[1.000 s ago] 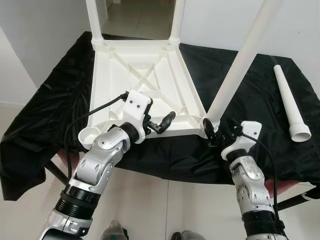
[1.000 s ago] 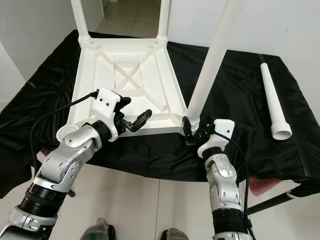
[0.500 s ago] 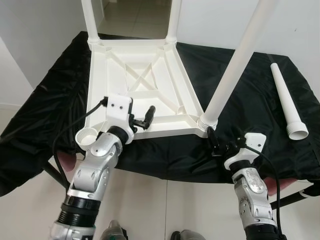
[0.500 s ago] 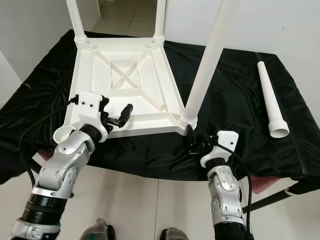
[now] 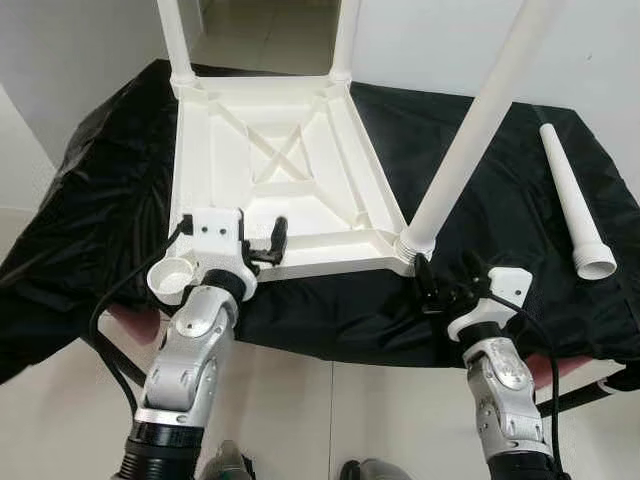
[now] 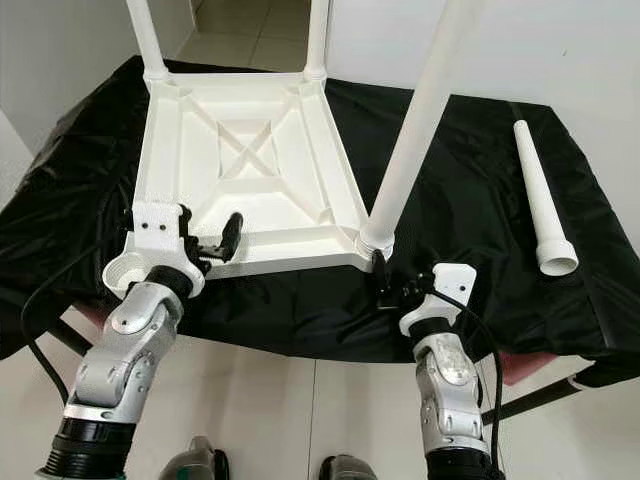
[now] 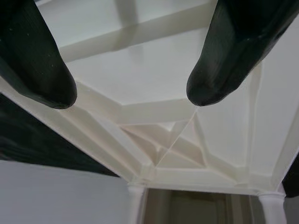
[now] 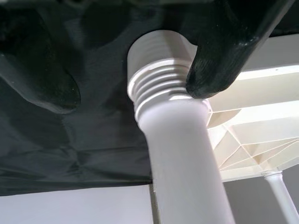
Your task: Building children table
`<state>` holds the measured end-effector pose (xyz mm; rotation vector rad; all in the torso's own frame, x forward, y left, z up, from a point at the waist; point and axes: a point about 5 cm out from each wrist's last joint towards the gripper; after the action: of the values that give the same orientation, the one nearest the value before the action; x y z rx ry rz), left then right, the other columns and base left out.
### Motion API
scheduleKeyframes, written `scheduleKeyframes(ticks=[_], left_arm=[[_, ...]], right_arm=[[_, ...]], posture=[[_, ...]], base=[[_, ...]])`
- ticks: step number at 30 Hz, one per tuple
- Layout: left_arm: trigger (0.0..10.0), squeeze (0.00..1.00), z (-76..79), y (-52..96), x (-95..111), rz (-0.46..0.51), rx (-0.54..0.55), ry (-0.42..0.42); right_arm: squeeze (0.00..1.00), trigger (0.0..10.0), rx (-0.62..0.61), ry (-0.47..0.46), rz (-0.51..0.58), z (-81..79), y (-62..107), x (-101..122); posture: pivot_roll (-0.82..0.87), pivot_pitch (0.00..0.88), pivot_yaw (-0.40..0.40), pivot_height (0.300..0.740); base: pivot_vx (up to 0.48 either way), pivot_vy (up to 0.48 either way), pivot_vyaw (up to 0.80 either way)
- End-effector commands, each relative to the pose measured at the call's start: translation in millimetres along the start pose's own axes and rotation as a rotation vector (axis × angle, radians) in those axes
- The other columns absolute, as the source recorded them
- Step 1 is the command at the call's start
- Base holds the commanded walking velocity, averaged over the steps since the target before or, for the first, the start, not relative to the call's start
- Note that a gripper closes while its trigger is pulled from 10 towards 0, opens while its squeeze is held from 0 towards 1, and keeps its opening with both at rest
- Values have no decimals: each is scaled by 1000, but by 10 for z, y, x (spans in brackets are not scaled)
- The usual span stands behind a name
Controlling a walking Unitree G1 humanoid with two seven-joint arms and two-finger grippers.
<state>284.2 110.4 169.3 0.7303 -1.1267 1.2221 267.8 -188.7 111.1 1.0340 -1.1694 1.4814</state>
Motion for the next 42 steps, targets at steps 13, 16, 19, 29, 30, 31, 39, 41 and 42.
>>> scheduleKeyframes(ticks=[13,16,19,29,30,31,39,41,42], left_arm=[[10000,0,63,44,12,19,-7,-6],[10000,0,74,50,6,18,-11,-6],[10000,0,88,57,1,16,-15,-16],[10000,0,81,57,-20,10,-15,-24],[10000,0,81,61,-22,9,-15,-26],[10000,0,79,67,-22,8,-13,-31],[10000,0,123,31,94,39,-33,-36],[10000,0,135,19,125,46,-39,-38],[10000,0,160,-1,180,59,-56,-49]], right_arm=[[0,10000,38,3,38,-26,-35,127],[0,10000,40,3,37,-38,-26,129],[0,10000,44,6,41,-50,-35,146],[0,10000,50,0,21,-81,-29,113],[0,10000,50,1,20,-81,-27,111],[0,10000,47,4,18,-71,-29,116],[0,10000,39,9,54,-25,-116,234],[0,10000,37,10,70,-8,-148,276],[0,10000,48,11,107,19,-239,374]], posture=[[31,69,-29,740],[30,69,-28,740],[32,69,-27,740],[33,69,-25,740],[33,69,-25,740],[34,70,-25,740],[34,69,-24,740],[35,70,-25,740],[35,70,-23,740]], base=[[0,0,0],[0,0,0],[0,0,0],[0,0,0],[0,0,0],[0,0,0],[0,0,0],[0,0,0],[0,0,0]])
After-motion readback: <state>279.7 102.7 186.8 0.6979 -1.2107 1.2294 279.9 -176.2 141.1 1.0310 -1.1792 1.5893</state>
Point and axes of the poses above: a point about 5 cm out from each wrist's last joint towards the gripper, its own y axis pointing back from the gripper into the wrist, its own x axis along the axis of the wrist's last joint, z = x × y, and after that the axes turned 13 degrees about y, right-handed
